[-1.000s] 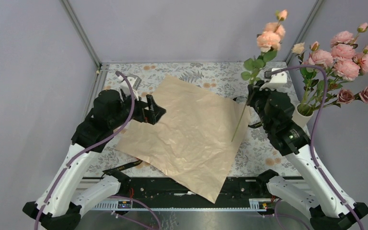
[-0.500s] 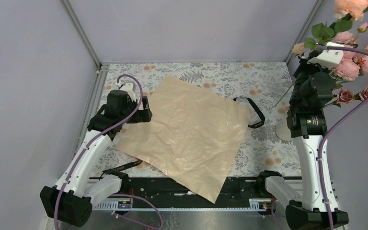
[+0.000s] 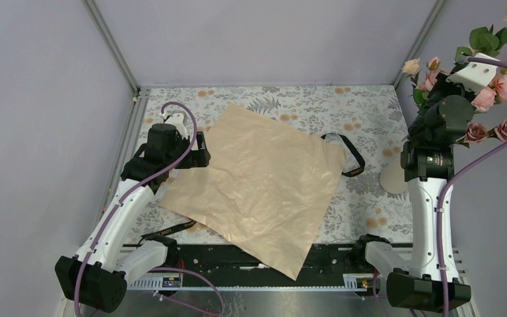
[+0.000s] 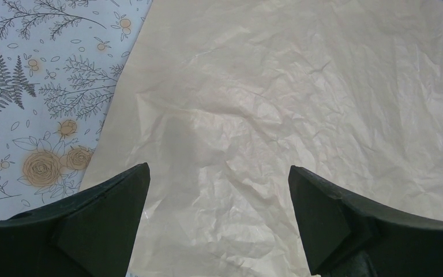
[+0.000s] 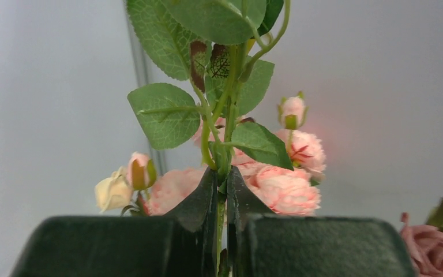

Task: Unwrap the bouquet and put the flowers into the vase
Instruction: Insert the fake flower into the vase.

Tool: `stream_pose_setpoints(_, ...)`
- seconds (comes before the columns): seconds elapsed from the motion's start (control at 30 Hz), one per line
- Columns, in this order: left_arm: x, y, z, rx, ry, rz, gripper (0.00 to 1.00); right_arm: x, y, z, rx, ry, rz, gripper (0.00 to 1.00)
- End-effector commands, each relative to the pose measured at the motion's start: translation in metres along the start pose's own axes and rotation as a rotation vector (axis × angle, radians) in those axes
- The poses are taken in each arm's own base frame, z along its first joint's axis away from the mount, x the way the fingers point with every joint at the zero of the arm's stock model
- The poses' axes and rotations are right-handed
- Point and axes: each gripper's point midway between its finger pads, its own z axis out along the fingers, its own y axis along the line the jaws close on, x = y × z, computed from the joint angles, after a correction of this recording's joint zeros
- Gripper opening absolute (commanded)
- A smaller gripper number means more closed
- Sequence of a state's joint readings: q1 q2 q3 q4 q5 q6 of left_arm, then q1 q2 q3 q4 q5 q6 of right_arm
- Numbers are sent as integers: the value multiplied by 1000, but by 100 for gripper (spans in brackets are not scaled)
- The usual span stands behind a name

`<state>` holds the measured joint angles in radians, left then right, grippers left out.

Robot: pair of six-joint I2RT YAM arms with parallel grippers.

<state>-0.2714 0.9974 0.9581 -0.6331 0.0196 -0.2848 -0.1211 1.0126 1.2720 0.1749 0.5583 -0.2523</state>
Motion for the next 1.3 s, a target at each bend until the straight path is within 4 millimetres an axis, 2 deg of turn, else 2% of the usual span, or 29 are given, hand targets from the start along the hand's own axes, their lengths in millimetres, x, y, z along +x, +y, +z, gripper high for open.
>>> stream_pose_setpoints(0.0, -16, -3, 0, 11, -54, 4, 99, -36, -37, 2, 164, -83, -2, 0)
stream_pose_setpoints(0.1, -14, 0, 1, 2, -47, 22, 99, -23, -44, 5, 191, -65, -21, 0)
stream_pose_setpoints(0.23, -11, 15, 5, -72, -42, 47, 99, -8, -49, 10, 209, -47, -42, 0)
stream_pose_setpoints(0.6, -12, 14, 6, -63, -39, 46, 99, 44, -46, 16, 204, 27, -111, 0)
stream_pose_setpoints(0.83, -13, 14, 7, -59, -37, 42, 99, 74, -41, 6, 173, 44, -99, 0)
stream_pose_setpoints(1.17, -13, 11, 8, -40, -35, 37, 99, 94, -44, -13, 153, 21, -102, 0)
stream_pose_setpoints(1.27, -13, 11, 8, -36, -36, 35, 99, 103, -38, -18, 108, 30, -109, 0)
